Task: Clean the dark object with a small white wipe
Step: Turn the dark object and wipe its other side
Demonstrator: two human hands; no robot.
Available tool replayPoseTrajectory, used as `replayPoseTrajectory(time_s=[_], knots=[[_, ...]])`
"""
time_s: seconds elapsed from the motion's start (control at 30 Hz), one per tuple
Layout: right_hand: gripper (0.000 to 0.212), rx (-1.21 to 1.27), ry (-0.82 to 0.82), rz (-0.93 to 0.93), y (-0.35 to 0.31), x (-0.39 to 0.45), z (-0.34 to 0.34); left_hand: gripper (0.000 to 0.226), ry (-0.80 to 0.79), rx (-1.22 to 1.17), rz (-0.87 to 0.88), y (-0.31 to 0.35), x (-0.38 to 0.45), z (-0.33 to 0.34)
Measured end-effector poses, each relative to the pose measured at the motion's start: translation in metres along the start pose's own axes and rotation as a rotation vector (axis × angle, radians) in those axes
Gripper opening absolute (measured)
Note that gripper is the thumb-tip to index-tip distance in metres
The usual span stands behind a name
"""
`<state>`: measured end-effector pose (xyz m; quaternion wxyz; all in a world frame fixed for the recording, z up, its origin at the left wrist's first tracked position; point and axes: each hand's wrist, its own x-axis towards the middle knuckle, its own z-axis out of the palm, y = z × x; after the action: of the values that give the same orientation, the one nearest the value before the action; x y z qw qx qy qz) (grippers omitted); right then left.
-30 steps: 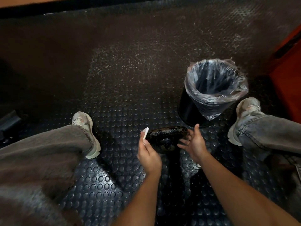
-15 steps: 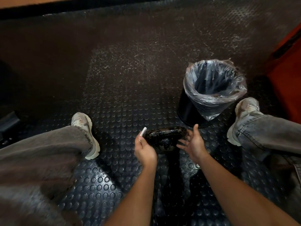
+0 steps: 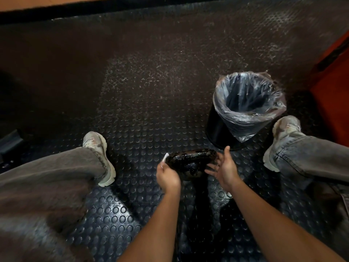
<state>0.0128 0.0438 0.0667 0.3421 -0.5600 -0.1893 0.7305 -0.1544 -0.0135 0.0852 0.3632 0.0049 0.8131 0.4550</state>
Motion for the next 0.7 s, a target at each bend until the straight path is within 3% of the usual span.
replayPoseTrajectory(time_s=[0.17,0.23,0.3,0.43,0.53,0.63,0.7], knots=[[0.079,0.001,0.014,0.003,0.0,-0.002,0.004,0.041,-0.174,0.21,0.571,0.014,-0.028,-0.011],[0.078,0.005,0.009,0.004,0.0,-0.003,0.004,0.043,-0.242,0.274,0.717,-0.001,-0.03,-0.015],[0.081,0.006,0.001,0.003,0.0,-0.003,0.004,0.046,-0.216,0.256,0.687,-0.015,-0.031,-0.022],[0.084,0.008,-0.006,0.007,0.001,-0.002,0.002,0.048,-0.056,0.281,0.327,-0.031,-0.016,-0.022],[0.085,0.006,-0.009,0.008,0.001,0.0,0.002,0.045,-0.013,0.185,0.164,-0.021,-0.004,-0.014],[0.084,0.008,-0.003,0.008,0.001,0.0,0.001,0.042,0.009,0.137,0.189,-0.001,-0.009,-0.004],[0.085,0.008,0.0,0.007,0.001,0.0,0.002,0.042,-0.021,0.19,0.332,0.006,-0.02,0.0]])
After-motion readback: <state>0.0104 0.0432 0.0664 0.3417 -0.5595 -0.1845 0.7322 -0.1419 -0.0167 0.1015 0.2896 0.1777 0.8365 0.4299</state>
